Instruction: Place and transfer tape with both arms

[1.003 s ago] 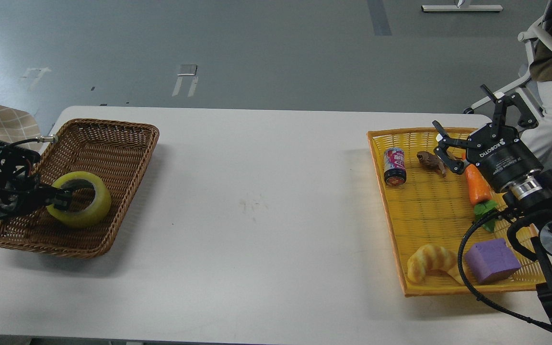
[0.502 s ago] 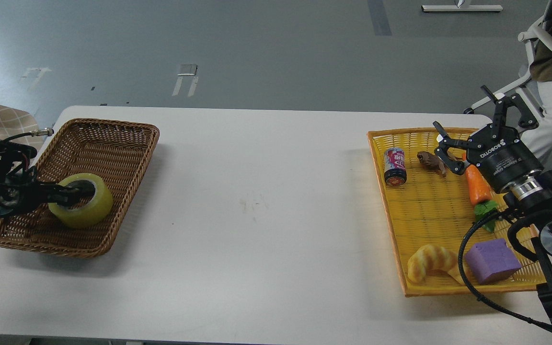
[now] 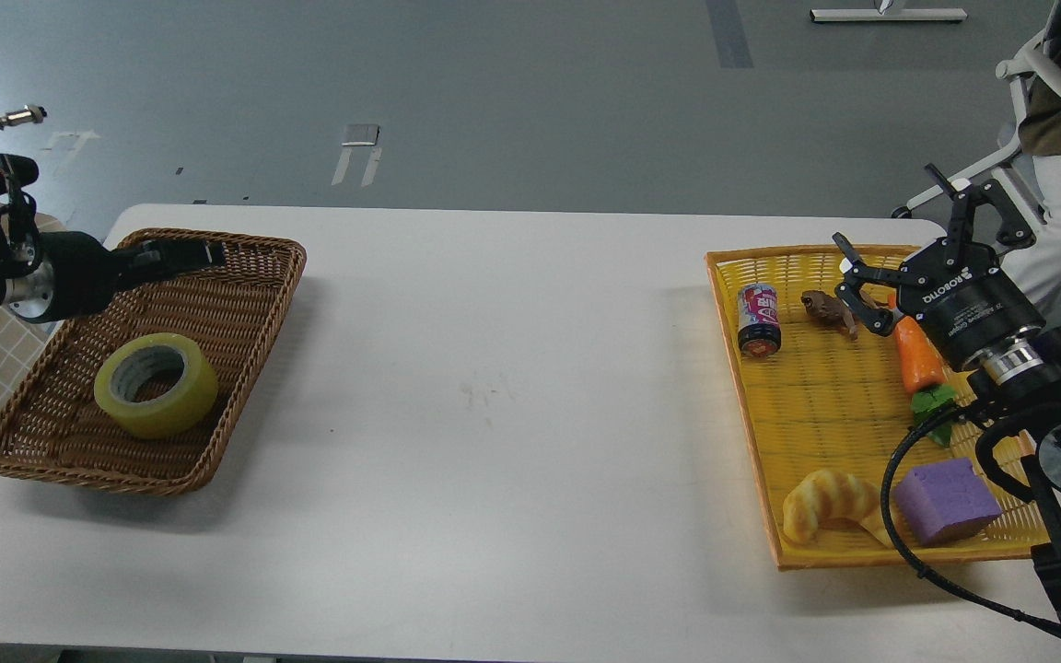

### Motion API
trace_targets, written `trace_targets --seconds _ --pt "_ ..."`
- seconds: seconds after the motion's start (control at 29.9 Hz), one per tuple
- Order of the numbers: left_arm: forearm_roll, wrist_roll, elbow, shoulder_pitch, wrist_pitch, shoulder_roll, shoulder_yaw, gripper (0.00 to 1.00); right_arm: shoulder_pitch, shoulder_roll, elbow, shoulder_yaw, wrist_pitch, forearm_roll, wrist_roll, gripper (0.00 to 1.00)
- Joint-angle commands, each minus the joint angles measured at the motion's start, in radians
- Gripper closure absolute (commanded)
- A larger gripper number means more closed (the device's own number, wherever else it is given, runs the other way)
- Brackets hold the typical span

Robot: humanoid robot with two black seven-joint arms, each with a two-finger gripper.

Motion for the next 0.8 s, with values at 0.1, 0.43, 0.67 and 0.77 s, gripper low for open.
trace_targets --seconds 0.1,0.43,0.67,0.77 --pt "-0.413 0.000 0.001 -0.045 -0.002 -0.049 -0.004 0.02 0.004 0.001 0.004 0.000 0.000 0.000 0.000 0.00" --pt "-0.736 -0.021 -0.007 -0.019 -0.002 -0.184 -0.128 0.02 0.037 0.000 0.001 0.007 0.000 -0.002 0.000 0.00" --pt "-0.753 -0.112 -0.070 0.073 -0.002 -0.297 -0.258 0.02 0.088 -0.006 -0.005 0.005 0.000 -0.003 -0.009 0.00" --pt "-0.753 -0.110 -0.074 0.131 -0.002 -0.356 -0.310 0.02 0.109 -0.009 -0.007 0.005 0.000 -0.003 -0.012 0.00"
